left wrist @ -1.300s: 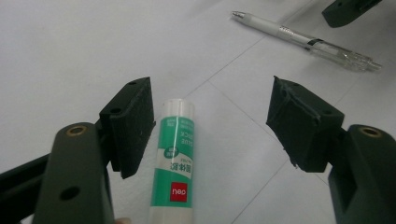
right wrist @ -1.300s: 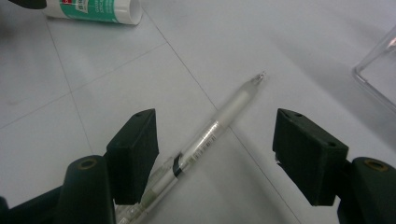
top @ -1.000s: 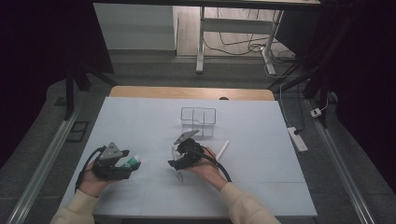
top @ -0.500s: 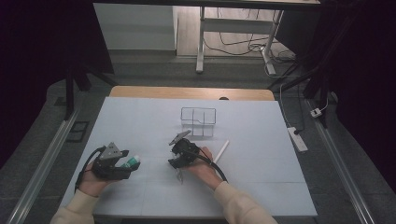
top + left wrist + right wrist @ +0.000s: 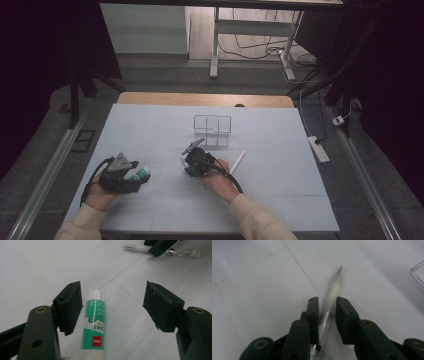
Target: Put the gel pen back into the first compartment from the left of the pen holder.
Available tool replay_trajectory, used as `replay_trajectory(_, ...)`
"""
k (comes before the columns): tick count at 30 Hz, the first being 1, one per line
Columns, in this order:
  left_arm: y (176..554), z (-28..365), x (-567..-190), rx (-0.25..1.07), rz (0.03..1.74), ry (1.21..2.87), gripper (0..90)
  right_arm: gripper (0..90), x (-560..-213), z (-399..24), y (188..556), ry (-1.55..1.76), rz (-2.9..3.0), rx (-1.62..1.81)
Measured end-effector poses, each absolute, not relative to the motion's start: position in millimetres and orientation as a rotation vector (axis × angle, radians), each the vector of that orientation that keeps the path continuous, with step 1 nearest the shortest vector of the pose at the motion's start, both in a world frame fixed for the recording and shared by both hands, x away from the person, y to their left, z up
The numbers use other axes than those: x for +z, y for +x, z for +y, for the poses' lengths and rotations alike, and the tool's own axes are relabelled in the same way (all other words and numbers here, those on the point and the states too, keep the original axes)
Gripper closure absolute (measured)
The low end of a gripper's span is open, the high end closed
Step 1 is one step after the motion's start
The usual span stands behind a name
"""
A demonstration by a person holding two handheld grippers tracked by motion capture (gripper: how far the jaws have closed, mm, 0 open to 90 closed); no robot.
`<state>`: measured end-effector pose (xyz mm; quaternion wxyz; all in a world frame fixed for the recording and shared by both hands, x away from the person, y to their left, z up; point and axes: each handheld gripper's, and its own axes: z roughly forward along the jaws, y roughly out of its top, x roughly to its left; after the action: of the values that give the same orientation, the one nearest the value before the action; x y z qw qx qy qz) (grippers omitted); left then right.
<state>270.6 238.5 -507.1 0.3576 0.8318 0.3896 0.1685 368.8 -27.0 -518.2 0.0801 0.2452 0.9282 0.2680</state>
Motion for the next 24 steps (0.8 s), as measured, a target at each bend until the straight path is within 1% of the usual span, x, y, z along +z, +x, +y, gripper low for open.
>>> replay_trajectory(6,270.6,238.2,-507.8,0.434,1.006,2.148,31.0,78.0,-517.9,-26.4,367.4,0.724,2.789,0.796)
replay_trajectory(17,271.0,238.4,-508.5,0.433,1.007,2.151,31.0,78.8,-517.8,-26.7,367.3,0.704,2.790,0.797)
replay_trajectory(24,271.4,239.4,-508.3,0.434,1.008,2.148,31.0,78.9,-512.6,-30.0,367.6,0.714,2.796,0.897)
